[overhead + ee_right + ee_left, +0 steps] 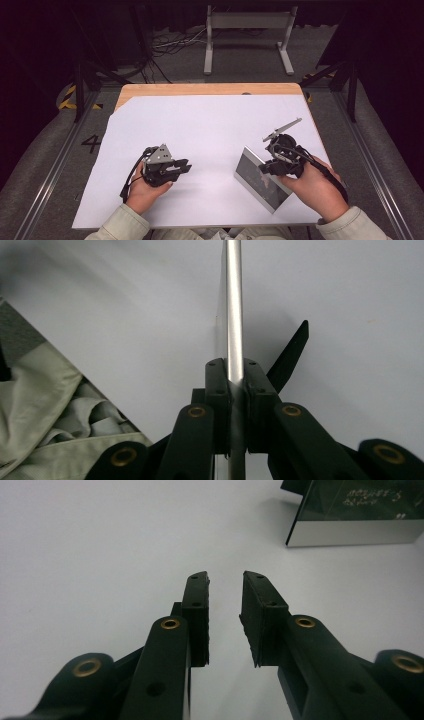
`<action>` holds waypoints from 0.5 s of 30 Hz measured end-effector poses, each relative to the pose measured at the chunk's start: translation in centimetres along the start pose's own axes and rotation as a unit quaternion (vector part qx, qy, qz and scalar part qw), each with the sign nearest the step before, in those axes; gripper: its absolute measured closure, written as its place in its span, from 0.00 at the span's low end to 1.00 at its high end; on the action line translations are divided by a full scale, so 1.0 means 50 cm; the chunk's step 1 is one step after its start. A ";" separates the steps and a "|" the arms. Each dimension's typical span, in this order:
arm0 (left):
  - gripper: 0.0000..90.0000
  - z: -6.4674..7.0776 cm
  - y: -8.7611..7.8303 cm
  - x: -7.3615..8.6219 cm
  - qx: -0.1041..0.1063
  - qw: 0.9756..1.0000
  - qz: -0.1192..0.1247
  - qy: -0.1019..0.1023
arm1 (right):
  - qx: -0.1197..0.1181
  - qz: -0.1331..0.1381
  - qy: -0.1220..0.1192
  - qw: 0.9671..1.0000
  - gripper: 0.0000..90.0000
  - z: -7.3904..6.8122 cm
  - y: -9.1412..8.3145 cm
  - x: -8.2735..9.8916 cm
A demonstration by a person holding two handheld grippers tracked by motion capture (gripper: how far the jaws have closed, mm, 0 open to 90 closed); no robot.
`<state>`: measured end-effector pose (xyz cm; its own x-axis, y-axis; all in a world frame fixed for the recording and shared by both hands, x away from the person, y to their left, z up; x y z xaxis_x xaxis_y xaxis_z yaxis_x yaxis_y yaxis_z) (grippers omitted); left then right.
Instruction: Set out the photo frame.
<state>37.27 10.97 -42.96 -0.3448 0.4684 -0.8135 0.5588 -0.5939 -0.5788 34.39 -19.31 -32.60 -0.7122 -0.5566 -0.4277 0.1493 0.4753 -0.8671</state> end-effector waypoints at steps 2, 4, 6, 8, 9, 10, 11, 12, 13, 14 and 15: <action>0.82 0.000 0.000 0.000 0.000 1.000 0.000 0.000 | 0.015 0.004 -0.006 1.000 0.93 0.001 -0.007 -0.004; 0.82 0.000 0.000 0.000 -0.001 1.000 0.000 0.000 | 0.013 0.008 -0.010 1.000 0.93 0.002 -0.013 -0.007; 0.82 0.000 0.000 0.000 -0.001 1.000 0.000 0.000 | 0.006 0.011 -0.015 1.000 0.93 0.004 -0.021 -0.012; 0.82 -0.001 -0.001 0.001 -0.001 1.000 -0.001 -0.001 | -0.001 0.015 -0.019 1.000 0.93 0.005 -0.029 -0.018; 0.82 0.000 -0.001 0.001 -0.001 1.000 -0.001 -0.004 | -0.001 0.017 -0.019 1.000 0.93 0.005 -0.033 -0.021; 0.82 0.000 -0.001 0.001 -0.001 1.000 -0.001 -0.004 | -0.001 0.017 -0.019 1.000 0.93 0.005 -0.033 -0.021; 0.82 -0.001 -0.002 0.002 -0.002 1.000 -0.001 -0.004 | -0.001 0.021 -0.028 0.999 0.93 0.007 -0.040 -0.028; 0.82 -0.001 -0.002 0.002 -0.001 1.000 -0.001 -0.005 | -0.001 0.021 -0.030 0.999 0.93 0.008 -0.042 -0.030; 0.82 -0.002 -0.003 0.002 -0.002 1.000 0.000 -0.004 | -0.004 0.023 -0.030 0.999 0.93 0.008 -0.044 -0.033; 0.82 -0.002 -0.003 0.003 -0.003 1.000 -0.001 -0.004 | -0.006 0.024 -0.032 0.999 0.93 0.010 -0.047 -0.036; 0.82 -0.003 -0.004 0.003 -0.004 1.000 0.000 -0.005 | -0.008 0.024 -0.035 0.999 0.93 0.011 -0.049 -0.039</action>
<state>37.20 11.25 -42.98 -0.3529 0.4618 -0.8138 0.5653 -0.5878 -0.5787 35.80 -19.74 -29.77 -0.6551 -0.5782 -0.4863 0.1713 0.5132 -0.8410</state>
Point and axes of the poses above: each handheld gripper's, and its own axes: y roughly forward along the jaws, x roughly out of its underside, z roughly to its right, the point moved 4 cm from there along y, roughly forward along the jaws, and after that the axes turned 12 degrees about -x, right-handed, at the moved point
